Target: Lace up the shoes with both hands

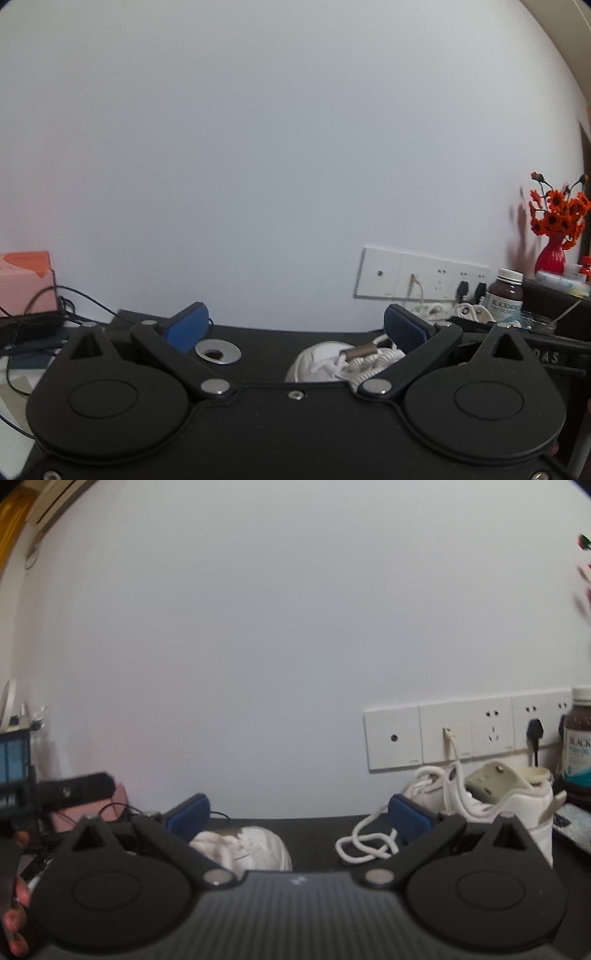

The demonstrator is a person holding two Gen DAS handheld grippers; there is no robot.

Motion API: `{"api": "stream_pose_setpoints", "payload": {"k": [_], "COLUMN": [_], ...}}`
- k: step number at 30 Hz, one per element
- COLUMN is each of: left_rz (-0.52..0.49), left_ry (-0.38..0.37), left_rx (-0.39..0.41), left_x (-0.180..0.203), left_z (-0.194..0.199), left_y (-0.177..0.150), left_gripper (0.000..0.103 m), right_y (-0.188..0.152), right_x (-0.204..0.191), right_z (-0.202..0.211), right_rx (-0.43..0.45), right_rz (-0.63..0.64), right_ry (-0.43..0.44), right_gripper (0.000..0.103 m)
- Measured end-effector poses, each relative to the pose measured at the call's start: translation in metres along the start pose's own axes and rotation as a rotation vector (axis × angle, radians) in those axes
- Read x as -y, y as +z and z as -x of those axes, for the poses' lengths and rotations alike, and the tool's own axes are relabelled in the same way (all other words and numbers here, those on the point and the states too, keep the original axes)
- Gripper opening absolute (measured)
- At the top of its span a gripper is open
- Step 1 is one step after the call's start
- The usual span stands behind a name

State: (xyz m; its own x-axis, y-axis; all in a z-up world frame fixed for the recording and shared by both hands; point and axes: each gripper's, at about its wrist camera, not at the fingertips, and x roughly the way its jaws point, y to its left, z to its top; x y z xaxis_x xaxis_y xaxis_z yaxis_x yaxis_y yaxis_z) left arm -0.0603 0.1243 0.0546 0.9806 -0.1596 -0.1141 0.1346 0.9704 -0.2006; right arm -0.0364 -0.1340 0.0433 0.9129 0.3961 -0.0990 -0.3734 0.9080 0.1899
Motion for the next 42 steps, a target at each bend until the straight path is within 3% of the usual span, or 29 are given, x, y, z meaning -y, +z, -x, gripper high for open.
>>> {"api": "stream_pose_setpoints", "payload": {"k": [6,12,14,17,23,29,32,36,37,42], "left_rz": [0.117,0.367,0.407,0.482,0.609,0.684,0.710,0.789,0.794,0.790], "left_ry": [-0.074,-0.249,-0.292,-0.354,-0.442,-0.468,-0.423,-0.453,-0.451,-0.427], "left_rx": [-0.025,-0.062,-0.065,-0.078,-0.126,-0.210,-0.253,-0.276,-0.283,-0.322], "left_x": [-0.012,-0.040,-0.045,-0.049,-0.054,-0.053,-0.058,-0.067,-0.068,-0.067], "left_z": [0.002,-0.004,-0.006,-0.009,-0.016,-0.028,-0.032,-0.036,-0.036,-0.039], "left_y": [0.000,0.000,-0.001,-0.004,-0.009,-0.015,-0.020,-0.024,-0.024,-0.027], "left_gripper": [0.103,0.096,0.092,0.078,0.048,0.049,0.055,0.062,0.066,0.068], "right_y": [0.004,0.006,0.006,0.008,0.008,0.008,0.008,0.005,0.004,0.003], "right_x": [0.010,0.025,0.027,0.025,0.021,0.023,0.024,0.027,0.027,0.029], "right_z": [0.000,0.004,0.004,0.006,0.008,0.003,0.000,-0.004,-0.005,-0.008], "right_rx": [-0.014,-0.009,-0.019,-0.038,-0.020,-0.041,-0.043,-0.052,-0.056,-0.065], "right_rz": [-0.066,-0.144,-0.165,-0.165,-0.158,-0.169,-0.178,-0.183,-0.186,-0.199], "right_ry": [-0.016,0.095,0.135,0.159,0.114,0.099,0.094,0.083,0.082,0.072], "right_gripper": [0.102,0.103,0.103,0.103,0.102,0.102,0.102,0.102,0.102,0.103]}}
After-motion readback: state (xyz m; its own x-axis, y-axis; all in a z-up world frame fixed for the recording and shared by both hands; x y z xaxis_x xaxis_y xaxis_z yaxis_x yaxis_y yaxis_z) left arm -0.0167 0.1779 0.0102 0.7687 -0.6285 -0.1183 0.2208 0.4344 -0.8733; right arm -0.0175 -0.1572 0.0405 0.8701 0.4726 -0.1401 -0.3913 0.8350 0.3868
